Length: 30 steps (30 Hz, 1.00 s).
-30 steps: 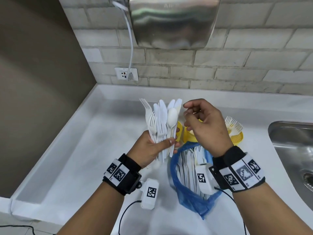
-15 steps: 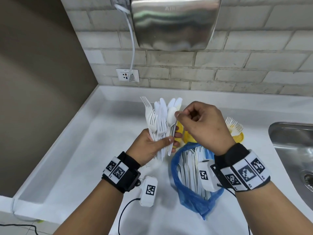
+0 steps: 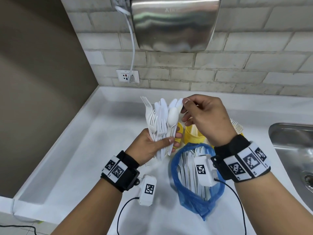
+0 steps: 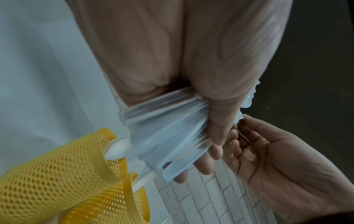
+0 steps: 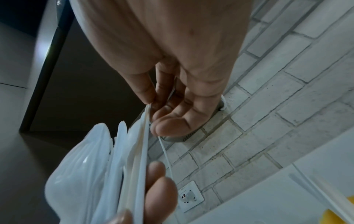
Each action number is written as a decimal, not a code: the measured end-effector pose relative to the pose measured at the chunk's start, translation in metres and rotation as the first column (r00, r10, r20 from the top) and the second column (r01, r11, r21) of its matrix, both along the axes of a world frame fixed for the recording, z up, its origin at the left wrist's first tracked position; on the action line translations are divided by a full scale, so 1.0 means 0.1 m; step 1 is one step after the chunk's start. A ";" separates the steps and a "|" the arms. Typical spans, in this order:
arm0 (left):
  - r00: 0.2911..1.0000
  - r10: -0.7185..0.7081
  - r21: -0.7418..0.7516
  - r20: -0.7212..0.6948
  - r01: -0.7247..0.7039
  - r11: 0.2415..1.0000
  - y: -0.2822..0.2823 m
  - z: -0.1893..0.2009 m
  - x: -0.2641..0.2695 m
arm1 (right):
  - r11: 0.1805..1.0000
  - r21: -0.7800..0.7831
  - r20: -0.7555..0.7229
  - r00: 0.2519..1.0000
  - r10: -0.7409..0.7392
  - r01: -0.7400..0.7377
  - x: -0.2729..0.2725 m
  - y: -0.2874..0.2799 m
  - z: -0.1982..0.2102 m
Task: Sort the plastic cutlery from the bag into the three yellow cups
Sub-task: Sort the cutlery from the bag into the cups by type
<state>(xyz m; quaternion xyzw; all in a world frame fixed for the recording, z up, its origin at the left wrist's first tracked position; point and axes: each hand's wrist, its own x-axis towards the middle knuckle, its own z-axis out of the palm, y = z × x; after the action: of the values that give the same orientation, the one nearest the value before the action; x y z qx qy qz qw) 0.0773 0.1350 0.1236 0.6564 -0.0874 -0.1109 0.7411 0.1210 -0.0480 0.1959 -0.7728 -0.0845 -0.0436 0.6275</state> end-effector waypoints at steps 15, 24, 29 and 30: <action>1.000 -0.012 0.013 -0.018 0.012 1.000 -0.02 0.05 -0.04 | 0.985 0.051 0.056 0.984 -0.168 0.166 0.00 -0.05 -0.05; 0.999 -0.038 0.045 -0.017 0.039 0.998 -0.06 0.10 -0.08 | 0.999 -0.029 0.013 0.999 -0.033 0.033 0.06 -0.06 -0.09; 0.998 -0.047 0.061 -0.047 0.050 0.997 -0.05 0.09 -0.10 | 0.989 0.128 -0.033 0.997 -0.071 0.075 0.07 -0.08 -0.07; 0.998 -0.045 0.068 -0.045 0.048 0.997 -0.06 0.10 -0.11 | 0.988 0.142 -0.046 0.998 -0.051 0.057 0.06 -0.09 -0.07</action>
<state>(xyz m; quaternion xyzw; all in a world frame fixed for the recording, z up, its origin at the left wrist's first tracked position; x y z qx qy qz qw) 0.0666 0.1293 0.1340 0.6767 -0.0829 -0.1453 0.7170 0.1272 -0.0566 0.1893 -0.7284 -0.0469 -0.0503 0.6817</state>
